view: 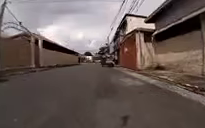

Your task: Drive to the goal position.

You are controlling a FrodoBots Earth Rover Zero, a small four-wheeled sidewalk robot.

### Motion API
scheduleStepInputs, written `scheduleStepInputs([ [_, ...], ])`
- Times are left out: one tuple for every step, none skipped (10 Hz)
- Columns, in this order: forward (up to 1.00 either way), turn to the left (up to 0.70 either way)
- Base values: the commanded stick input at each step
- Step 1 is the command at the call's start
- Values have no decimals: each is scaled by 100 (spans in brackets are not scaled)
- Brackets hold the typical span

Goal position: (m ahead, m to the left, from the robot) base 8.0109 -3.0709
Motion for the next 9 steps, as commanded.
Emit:
scheduleStepInputs([
  [70,0],
  [70,0],
  [70,0],
  [70,0],
  [70,0],
  [70,0],
  [70,0],
  [70,0],
  [70,0],
])
